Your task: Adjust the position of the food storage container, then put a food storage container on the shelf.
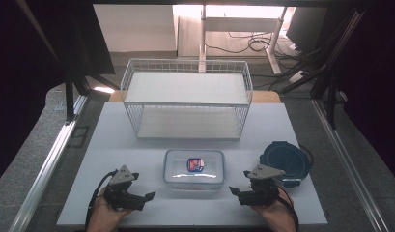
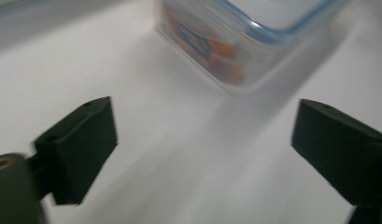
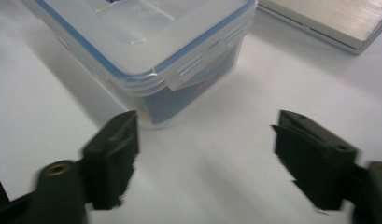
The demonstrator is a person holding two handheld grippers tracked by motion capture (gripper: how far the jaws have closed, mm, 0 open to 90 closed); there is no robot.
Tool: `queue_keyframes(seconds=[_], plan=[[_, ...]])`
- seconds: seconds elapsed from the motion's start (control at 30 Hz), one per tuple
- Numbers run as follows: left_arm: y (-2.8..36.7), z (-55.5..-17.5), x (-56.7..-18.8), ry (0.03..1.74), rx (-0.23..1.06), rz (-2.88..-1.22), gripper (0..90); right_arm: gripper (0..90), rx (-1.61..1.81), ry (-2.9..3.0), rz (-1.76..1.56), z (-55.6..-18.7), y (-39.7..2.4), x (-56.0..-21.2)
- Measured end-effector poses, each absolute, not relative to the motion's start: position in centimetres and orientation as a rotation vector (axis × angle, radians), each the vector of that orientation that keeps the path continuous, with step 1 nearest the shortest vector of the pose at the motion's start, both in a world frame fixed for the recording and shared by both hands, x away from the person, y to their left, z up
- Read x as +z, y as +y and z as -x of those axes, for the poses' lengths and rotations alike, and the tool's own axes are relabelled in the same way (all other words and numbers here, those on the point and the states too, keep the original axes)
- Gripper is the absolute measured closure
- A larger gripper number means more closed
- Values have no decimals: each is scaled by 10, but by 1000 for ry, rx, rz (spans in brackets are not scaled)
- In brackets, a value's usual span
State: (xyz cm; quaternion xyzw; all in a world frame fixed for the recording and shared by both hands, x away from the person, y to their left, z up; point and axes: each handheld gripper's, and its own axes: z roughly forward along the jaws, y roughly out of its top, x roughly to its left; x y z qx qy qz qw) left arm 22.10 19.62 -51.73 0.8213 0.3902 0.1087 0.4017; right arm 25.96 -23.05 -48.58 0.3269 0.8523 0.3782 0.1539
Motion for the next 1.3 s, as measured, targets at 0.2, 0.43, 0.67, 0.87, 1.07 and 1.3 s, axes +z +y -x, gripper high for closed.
queue_keyframes(seconds=[0.2,0.43,0.67,0.87,1.07,1.3], plan=[[195,-217,-519,978,269,-2074,19,77,1071,2458,-943,-258,-232,-491],[201,-221,-524,990,329,-2041,45,51,1131,2444,-976,-260,-234,-489],[200,-224,-524,980,353,-2008,48,39,1163,2449,-953,-264,-231,-488],[197,-225,-518,962,368,-1971,55,39,1190,2453,-959,-269,-225,-485],[190,-234,-511,974,325,-1996,48,27,1176,2467,-986,-276,-218,-484],[174,-256,-502,956,266,-2028,17,8,1172,2529,-1047,-290,-204,-482]])
